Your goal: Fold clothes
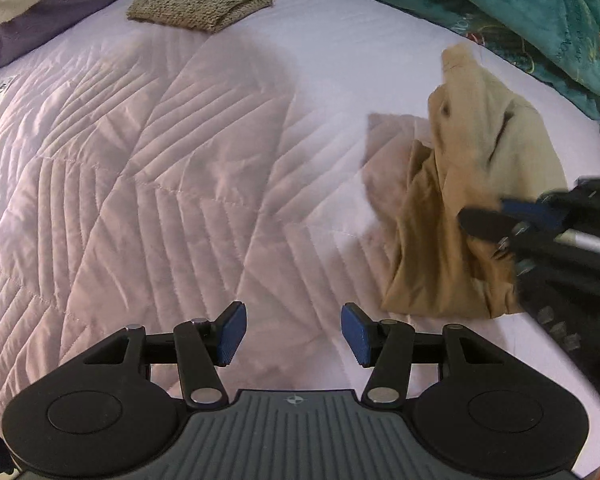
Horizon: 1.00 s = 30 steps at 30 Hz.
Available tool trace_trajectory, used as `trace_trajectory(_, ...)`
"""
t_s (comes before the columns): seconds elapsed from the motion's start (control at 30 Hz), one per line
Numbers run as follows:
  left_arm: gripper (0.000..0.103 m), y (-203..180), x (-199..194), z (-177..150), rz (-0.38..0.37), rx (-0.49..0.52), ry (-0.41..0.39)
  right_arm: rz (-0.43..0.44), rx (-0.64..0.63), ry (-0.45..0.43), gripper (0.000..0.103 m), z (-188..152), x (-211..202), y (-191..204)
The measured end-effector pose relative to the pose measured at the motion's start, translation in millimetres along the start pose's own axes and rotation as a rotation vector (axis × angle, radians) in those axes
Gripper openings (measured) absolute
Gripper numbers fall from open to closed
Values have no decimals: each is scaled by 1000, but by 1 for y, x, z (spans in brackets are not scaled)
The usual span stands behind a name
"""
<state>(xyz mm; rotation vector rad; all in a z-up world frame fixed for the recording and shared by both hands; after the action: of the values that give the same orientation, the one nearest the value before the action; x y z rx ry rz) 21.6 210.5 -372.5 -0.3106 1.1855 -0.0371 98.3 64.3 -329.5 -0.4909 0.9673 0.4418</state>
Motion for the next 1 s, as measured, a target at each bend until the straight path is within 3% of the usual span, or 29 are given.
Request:
trace_trajectory(0.07, 55, 1, -3, 4, 13, -1, -16, 15, 5, 29, 8, -6, 7, 3)
trace_trajectory(0.1, 55, -1, -5, 7, 17, 3, -25, 25, 10, 40, 16, -8, 9, 4)
trace_trajectory(0.13, 55, -3, -8, 10, 26, 3, -38, 36, 19, 50, 30, -10, 11, 5)
trace_trajectory(0.2, 55, -8, -13, 20, 36, 13, -57, 45, 30, 47, 44, -14, 6, 5)
trace_trajectory(0.37, 55, -26, -38, 40, 42, 24, -95, 47, 92, -16, 47, -17, -32, -18)
trace_trajectory(0.53, 58, -79, -52, 68, 13, 85, -146, 9, 211, -79, 49, -33, -67, -75)
trace_trajectory(0.73, 58, -154, -11, 114, -34, 151, -168, -89, 380, -66, 49, -56, -34, -155)
trace_trajectory(0.83, 58, -167, 17, 122, -32, 177, -149, -67, 369, -80, 49, -52, -12, -157)
trace_trajectory(1.0, 59, -149, 65, 112, 24, 164, -75, 16, 287, -49, 49, -55, 35, -129)
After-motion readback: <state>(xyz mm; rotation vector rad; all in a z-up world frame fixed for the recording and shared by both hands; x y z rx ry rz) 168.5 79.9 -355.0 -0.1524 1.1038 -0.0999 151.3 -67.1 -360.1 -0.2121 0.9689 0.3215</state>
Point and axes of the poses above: each gripper's, at about its wrist camera, not at the fingertips, and x roughly the way its jaws point, y to its left, z to its top, the point moved 8 cm from there along x, roughly the way its jaws point, and after that the axes turned 8 degrees about -z, right-handed, at the moved point
